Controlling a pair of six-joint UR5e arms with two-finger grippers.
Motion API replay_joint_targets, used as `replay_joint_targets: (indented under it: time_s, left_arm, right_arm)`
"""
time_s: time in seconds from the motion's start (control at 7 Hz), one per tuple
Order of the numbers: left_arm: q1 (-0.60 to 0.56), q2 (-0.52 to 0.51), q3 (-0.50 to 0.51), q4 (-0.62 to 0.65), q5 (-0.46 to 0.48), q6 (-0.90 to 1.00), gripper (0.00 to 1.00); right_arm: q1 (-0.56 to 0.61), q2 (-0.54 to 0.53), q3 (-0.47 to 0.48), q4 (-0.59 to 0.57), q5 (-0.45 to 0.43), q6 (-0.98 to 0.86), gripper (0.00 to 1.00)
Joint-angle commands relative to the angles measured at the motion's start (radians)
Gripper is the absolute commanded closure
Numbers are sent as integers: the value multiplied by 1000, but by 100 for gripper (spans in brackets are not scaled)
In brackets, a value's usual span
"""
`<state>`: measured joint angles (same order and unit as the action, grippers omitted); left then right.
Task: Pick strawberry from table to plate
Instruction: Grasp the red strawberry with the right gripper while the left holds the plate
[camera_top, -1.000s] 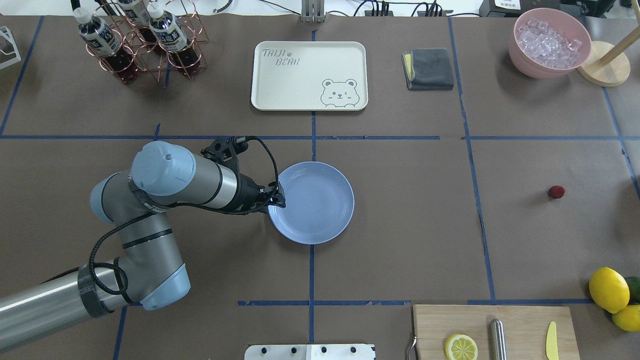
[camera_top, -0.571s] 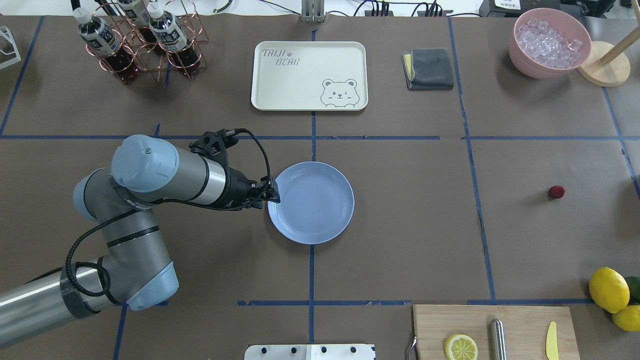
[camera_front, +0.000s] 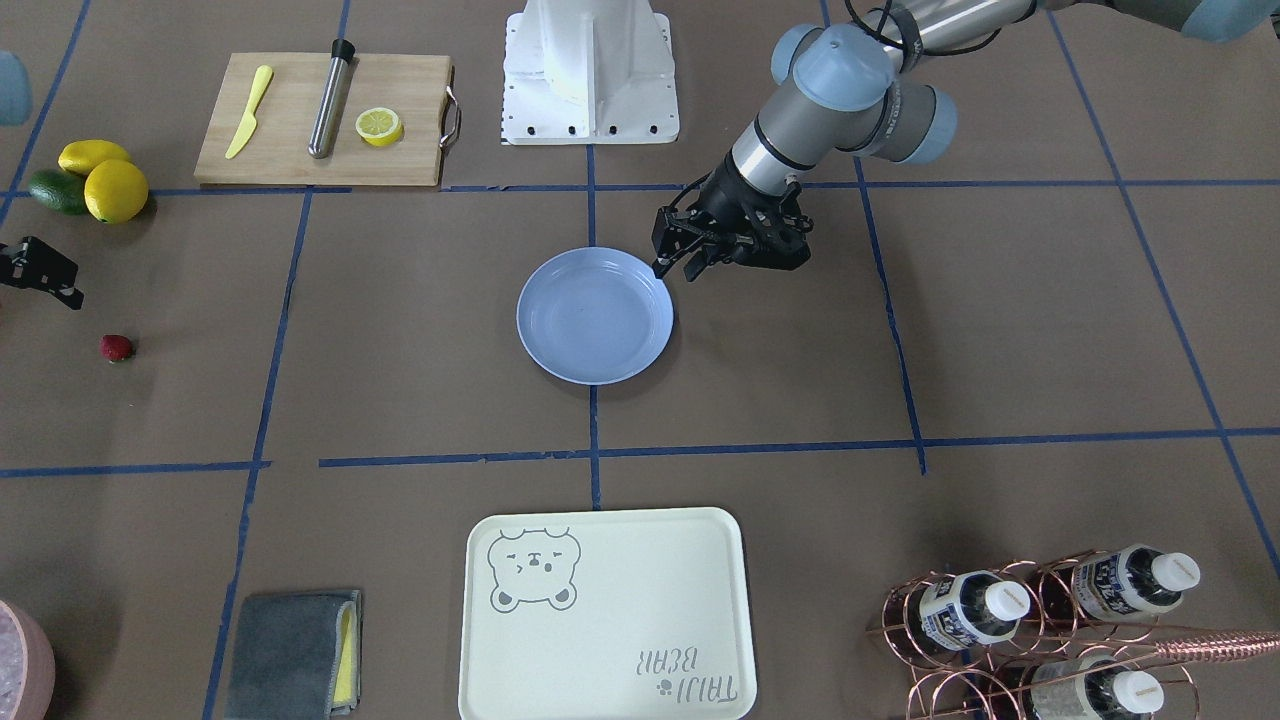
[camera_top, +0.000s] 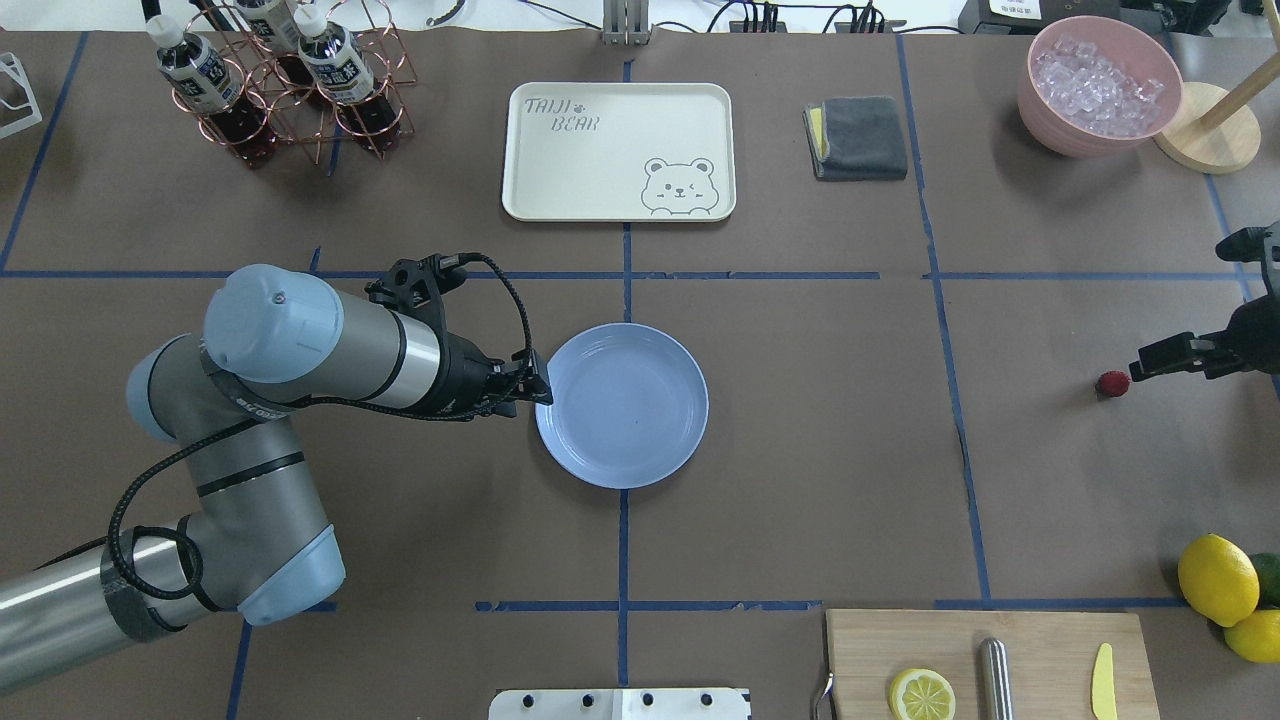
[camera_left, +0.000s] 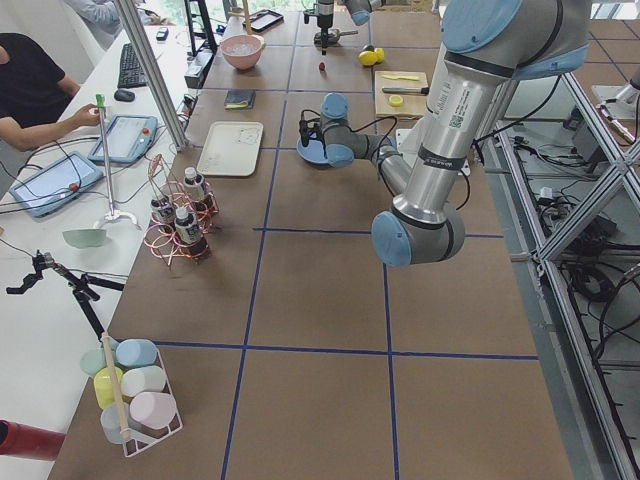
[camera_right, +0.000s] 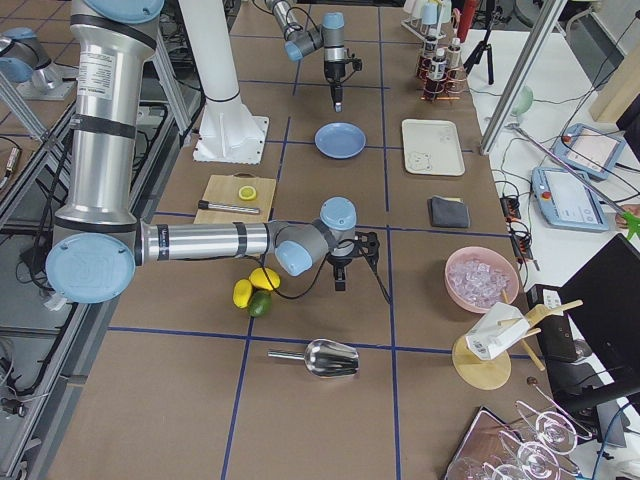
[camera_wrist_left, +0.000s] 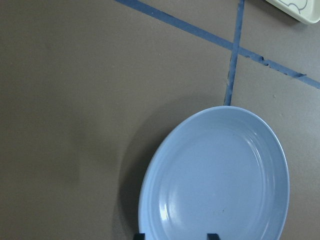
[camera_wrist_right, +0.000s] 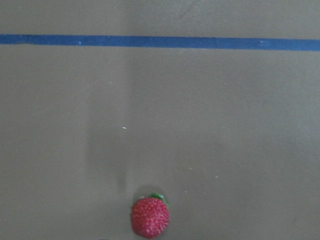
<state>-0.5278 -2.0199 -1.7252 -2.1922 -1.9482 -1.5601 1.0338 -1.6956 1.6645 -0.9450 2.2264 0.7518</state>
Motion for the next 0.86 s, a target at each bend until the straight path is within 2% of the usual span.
replay_joint_targets:
  time_s: [0.0, 0.14, 0.43, 0.71]
  left_arm:
    - [2, 1, 6, 0, 0, 0, 47]
    - [0, 1, 3, 0, 0, 0, 47]
    - [2, 1, 6, 0, 0, 0, 47]
    - [2, 1, 6, 0, 0, 0, 47]
  right_arm:
    - [-47, 30, -31, 49, -8, 98, 0]
    - [-88, 42, -40, 48, -66, 106, 0]
    - [-106, 43, -61, 46, -88, 107, 5]
    - [-104, 42, -69, 46, -87, 109, 33]
